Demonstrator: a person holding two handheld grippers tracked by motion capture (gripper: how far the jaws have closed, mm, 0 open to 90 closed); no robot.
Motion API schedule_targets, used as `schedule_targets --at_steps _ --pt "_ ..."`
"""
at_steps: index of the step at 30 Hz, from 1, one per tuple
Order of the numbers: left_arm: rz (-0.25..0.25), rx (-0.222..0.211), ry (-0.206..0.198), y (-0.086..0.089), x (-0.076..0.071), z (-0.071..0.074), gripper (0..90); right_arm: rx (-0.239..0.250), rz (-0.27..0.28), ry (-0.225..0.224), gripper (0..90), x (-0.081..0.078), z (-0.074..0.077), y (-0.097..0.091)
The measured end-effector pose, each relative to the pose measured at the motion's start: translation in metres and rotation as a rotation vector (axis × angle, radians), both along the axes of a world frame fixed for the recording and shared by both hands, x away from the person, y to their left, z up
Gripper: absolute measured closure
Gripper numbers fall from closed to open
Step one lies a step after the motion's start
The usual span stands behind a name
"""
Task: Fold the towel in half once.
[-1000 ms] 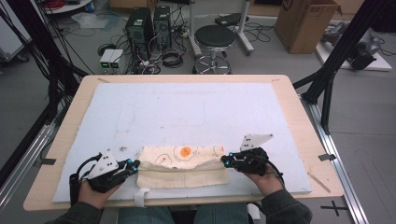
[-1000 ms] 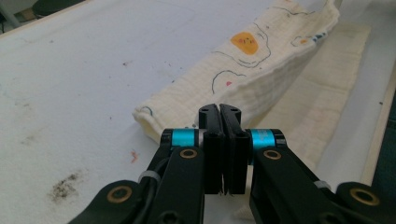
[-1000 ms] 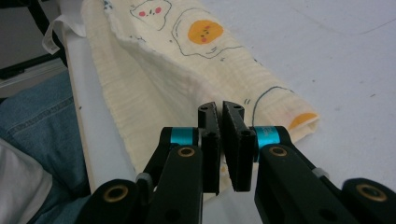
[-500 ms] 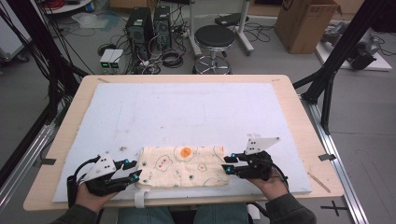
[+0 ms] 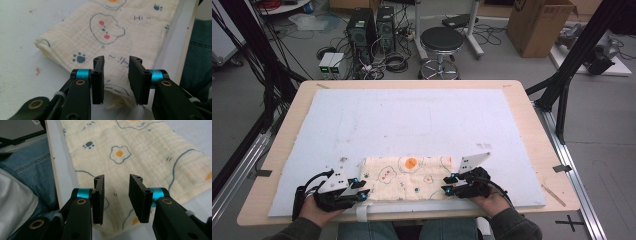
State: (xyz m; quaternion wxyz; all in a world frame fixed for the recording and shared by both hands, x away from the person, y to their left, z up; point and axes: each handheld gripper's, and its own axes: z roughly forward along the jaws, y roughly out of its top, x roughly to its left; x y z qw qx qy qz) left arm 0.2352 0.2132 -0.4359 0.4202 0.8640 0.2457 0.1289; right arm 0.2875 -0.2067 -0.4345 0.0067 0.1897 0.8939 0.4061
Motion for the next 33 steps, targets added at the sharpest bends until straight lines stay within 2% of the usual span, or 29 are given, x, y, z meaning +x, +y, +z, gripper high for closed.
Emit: schedule_targets --at_steps 2,6,9,12,17,21,24,26,29,31,33 --pt "-0.01 0.02 0.032 -0.001 0.0 -0.004 64.6 -0.008 -0.001 -0.007 64.4 0.0 -0.001 -0.001" --pt "-0.016 0.017 0.031 -0.001 0.0 -0.004 63.4 -0.039 0.007 -0.018 62.6 -0.003 -0.004 -0.003" --pt "-0.013 -0.022 0.022 0.002 0.001 0.002 60.1 -0.032 0.004 -0.021 61.2 -0.003 -0.002 -0.003" --pt "0.012 -0.099 0.017 0.004 0.003 0.011 59.1 -0.004 -0.008 -0.035 60.8 -0.001 0.006 -0.004" --pt "0.047 -0.132 -0.012 0.001 0.018 0.02 58.5 0.015 -0.043 -0.077 62.4 0.015 0.023 -0.002" --pt "0.127 -0.106 0.01 -0.007 0.039 0.016 63.2 0.032 -0.076 -0.087 64.4 0.035 0.028 0.008" --pt "0.151 -0.102 0.009 -0.011 0.051 0.012 66.8 0.031 -0.102 -0.081 66.7 0.048 0.023 0.015" --pt "0.163 -0.09 0.014 -0.013 0.056 0.009 70.3 0.007 -0.124 -0.074 67.6 0.055 0.018 0.02" --pt "0.177 -0.045 0.034 -0.015 0.063 0.003 74.6 -0.03 -0.134 -0.063 69.6 0.063 0.009 0.024" --pt "0.193 -0.016 0.06 -0.015 0.066 -0.002 75.3 -0.049 -0.149 -0.054 70.1 0.067 0.005 0.025" --pt "0.192 -0.018 0.064 -0.014 0.067 -0.007 75.4 -0.056 -0.156 -0.048 70.2 0.069 0.001 0.024"
